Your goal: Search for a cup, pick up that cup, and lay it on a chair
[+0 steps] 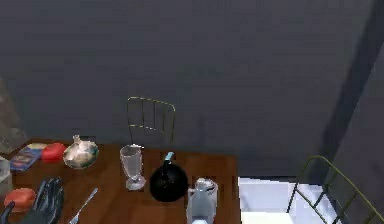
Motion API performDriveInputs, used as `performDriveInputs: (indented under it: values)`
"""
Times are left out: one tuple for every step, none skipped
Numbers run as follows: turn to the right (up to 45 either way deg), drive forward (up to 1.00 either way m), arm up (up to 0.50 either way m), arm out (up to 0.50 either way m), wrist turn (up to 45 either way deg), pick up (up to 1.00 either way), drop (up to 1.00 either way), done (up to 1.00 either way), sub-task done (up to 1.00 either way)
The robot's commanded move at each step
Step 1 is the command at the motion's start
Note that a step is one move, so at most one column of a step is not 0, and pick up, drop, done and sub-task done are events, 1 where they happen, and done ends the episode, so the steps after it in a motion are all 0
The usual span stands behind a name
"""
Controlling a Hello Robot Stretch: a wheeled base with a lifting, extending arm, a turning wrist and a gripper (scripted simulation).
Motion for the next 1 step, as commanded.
performDriveInputs:
  values:
    - [-45.0,0.00,0.00,0.00,0.0,0.00,0.00,0.00,0.00]
